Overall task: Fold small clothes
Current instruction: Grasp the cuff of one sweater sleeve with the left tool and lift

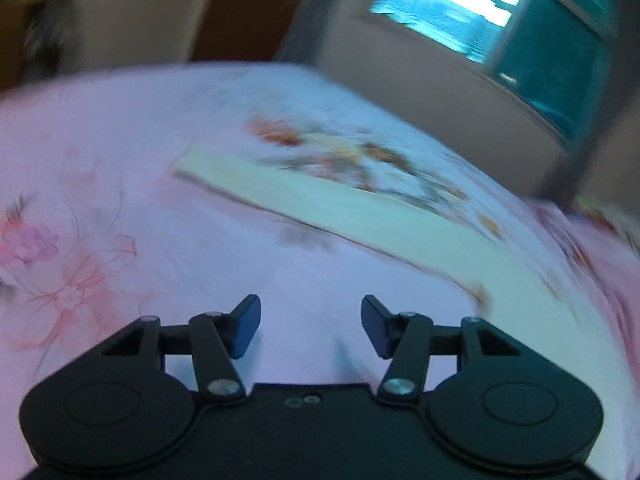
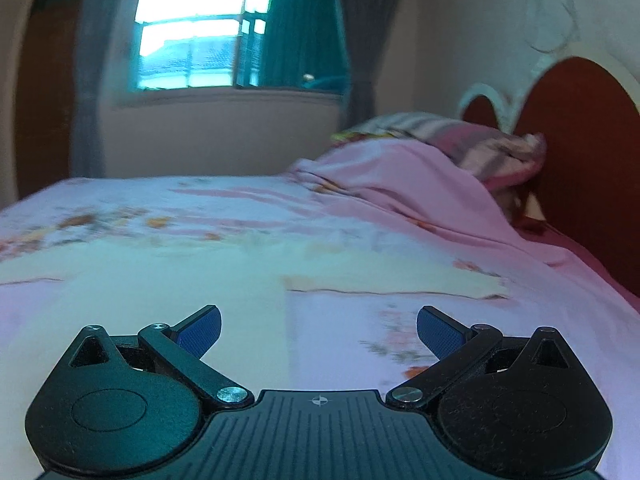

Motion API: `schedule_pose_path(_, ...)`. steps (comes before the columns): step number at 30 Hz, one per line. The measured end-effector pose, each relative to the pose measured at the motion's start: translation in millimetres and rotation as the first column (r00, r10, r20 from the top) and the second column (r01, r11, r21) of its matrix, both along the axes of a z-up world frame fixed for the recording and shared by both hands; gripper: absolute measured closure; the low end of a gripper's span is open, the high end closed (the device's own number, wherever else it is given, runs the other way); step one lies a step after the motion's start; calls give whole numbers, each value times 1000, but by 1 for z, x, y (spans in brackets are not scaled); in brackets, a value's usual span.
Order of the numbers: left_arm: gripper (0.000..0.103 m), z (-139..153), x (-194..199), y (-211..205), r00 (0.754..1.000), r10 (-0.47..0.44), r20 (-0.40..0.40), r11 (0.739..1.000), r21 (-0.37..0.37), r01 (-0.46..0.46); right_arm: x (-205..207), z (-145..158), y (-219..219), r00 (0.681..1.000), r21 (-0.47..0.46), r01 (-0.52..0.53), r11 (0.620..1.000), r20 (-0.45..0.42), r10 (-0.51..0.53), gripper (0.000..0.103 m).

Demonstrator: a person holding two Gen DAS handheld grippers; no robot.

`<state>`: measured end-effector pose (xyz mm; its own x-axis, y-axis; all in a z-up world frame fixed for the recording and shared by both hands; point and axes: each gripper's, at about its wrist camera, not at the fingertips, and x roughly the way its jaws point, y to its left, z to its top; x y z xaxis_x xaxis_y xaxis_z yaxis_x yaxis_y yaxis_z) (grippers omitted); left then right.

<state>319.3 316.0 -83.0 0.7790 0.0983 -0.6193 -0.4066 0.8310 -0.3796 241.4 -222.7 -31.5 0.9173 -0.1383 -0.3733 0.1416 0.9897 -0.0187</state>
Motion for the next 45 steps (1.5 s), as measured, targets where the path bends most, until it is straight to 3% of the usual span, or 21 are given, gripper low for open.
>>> schedule_pose_path(3,24,-17,32,42,998,64,18,996,-62,-63,25,-15,-21,998,-21,56,998,-22,-56,0)
schedule_pose_path(7,27,-39,59,87,989,150,18,983,-108,-147,66,-33,-38,993,-43,113,993,-17,-114,0)
schedule_pose_path(11,31,-51,76,111,981,185,52,973,-150,-175,113,-41,-51,986,-23,164,986,-31,-165,0)
schedule_pose_path(17,33,-59,101,136,970,230,83,946,-254,-202,137,-41,-52,984,15,180,984,-15,-179,0)
schedule_pose_path(18,49,-59,105,138,970,223,95,946,-260,-192,137,-41,-52,984,9,176,984,-14,-176,0)
schedule_pose_path(19,89,-62,111,139,975,202,94,948,-267,-171,136,-42,-51,985,5,173,985,-15,-173,0)
schedule_pose_path(20,103,-65,117,140,980,186,76,949,-274,-159,135,-43,-53,985,0,175,985,-15,-175,0)
schedule_pose_path(23,103,-59,120,132,981,176,86,963,-222,-154,131,-46,-63,979,-8,201,979,-24,-202,0)
schedule_pose_path(25,103,-42,119,121,975,167,150,972,-194,-136,125,-46,-75,974,0,223,975,-23,-223,0)
schedule_pose_path(30,103,38,146,41,950,-15,311,998,-46,30,105,-46,-102,968,14,250,968,-24,-249,0)
schedule_pose_path(34,103,80,180,-60,917,-168,362,985,20,173,83,-48,-128,961,46,278,959,-21,-277,0)
schedule_pose_path(38,103,93,212,-186,876,-340,343,940,137,311,61,-53,-159,953,53,304,951,-18,-303,0)
schedule_pose_path(45,103,39,233,-366,795,-575,194,810,267,521,37,-69,-211,938,96,346,933,-45,-343,0)
